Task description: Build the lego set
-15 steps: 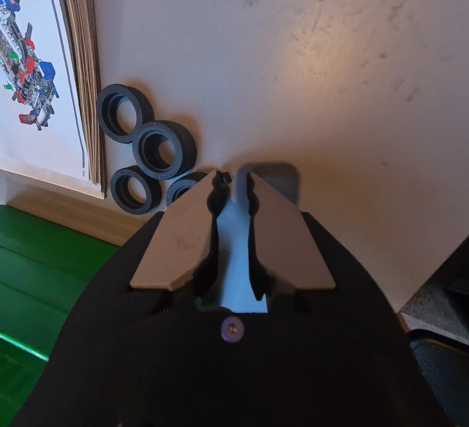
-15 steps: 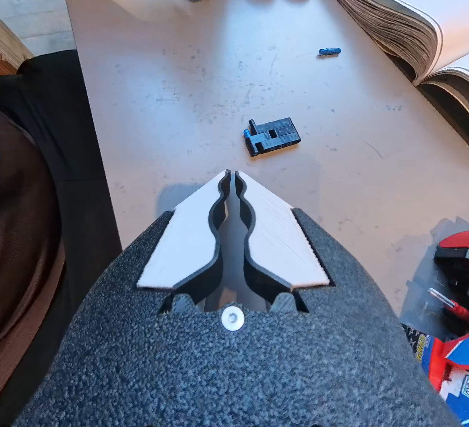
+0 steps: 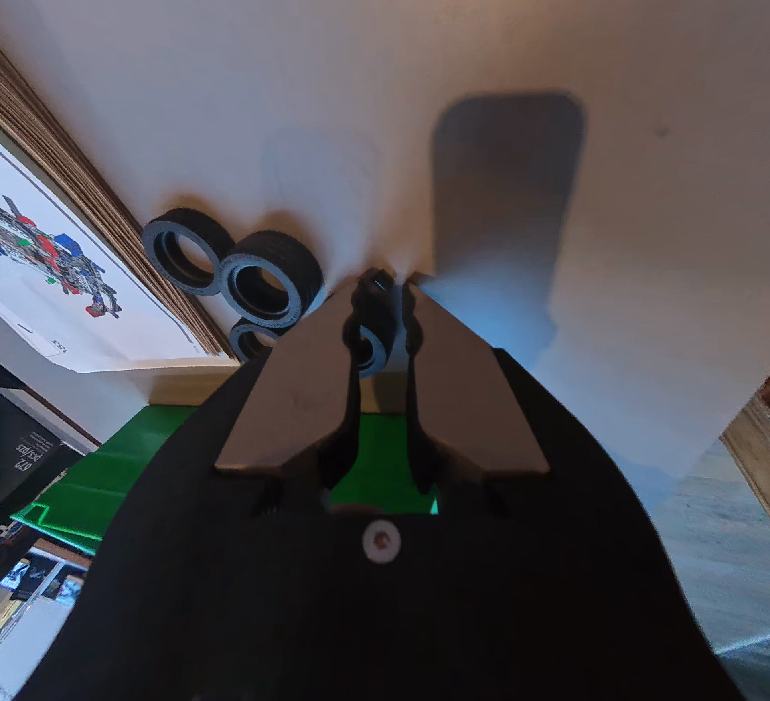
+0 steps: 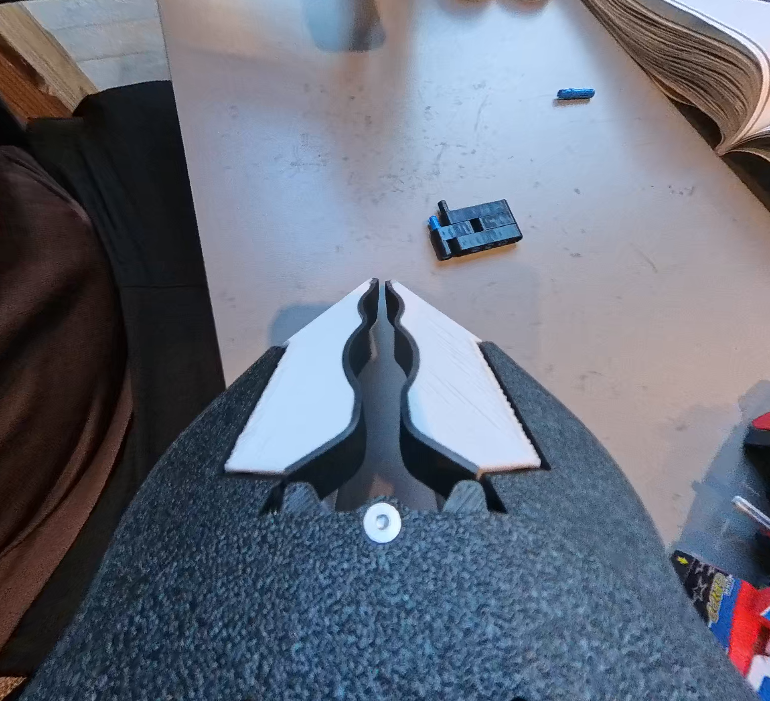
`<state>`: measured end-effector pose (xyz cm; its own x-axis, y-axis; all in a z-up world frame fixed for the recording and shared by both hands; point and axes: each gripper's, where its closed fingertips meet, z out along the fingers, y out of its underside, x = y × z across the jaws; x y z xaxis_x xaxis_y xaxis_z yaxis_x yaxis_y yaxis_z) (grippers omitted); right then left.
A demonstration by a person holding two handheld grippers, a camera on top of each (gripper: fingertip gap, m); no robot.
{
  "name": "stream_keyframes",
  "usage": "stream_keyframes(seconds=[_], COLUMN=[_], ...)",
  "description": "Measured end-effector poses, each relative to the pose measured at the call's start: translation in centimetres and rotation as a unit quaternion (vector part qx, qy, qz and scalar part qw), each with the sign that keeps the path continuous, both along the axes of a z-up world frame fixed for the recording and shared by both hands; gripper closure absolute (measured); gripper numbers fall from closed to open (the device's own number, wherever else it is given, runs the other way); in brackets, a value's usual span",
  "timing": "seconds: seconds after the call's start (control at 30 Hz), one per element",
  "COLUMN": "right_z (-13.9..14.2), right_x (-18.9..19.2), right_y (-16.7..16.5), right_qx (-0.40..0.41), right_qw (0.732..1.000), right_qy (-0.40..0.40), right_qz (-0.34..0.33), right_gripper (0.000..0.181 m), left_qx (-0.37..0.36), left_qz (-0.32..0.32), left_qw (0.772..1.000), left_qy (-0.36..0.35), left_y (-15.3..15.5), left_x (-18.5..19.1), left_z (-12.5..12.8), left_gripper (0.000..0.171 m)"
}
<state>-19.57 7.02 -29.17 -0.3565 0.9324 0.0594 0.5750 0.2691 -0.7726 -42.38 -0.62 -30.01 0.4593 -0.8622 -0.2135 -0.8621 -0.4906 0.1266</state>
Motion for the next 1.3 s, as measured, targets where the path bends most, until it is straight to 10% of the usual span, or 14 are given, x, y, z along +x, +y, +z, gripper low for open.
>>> stream_keyframes(seconds=[0.73,1.3], right_z=[-0.6,-0.5], right_x=[-0.1,-0.1], right_y=[0.2,0.3], right_qx=[-0.017,-0.016], right_qw=[0.999,1.000], right_qy=[-0.026,-0.022], right_qz=[-0.008,-0.011], right_gripper=[0.176,0.175], left_qx=[0.103,0.251], left_qz=[-0.158,-0.038], left_qw=[0.970,0.918], left_qy=[-0.154,-0.306], left_y=[6.1,5.7], left_x=[14.2,15.1], left_z=[-0.1,0.7], left_gripper=[0.164,0.131])
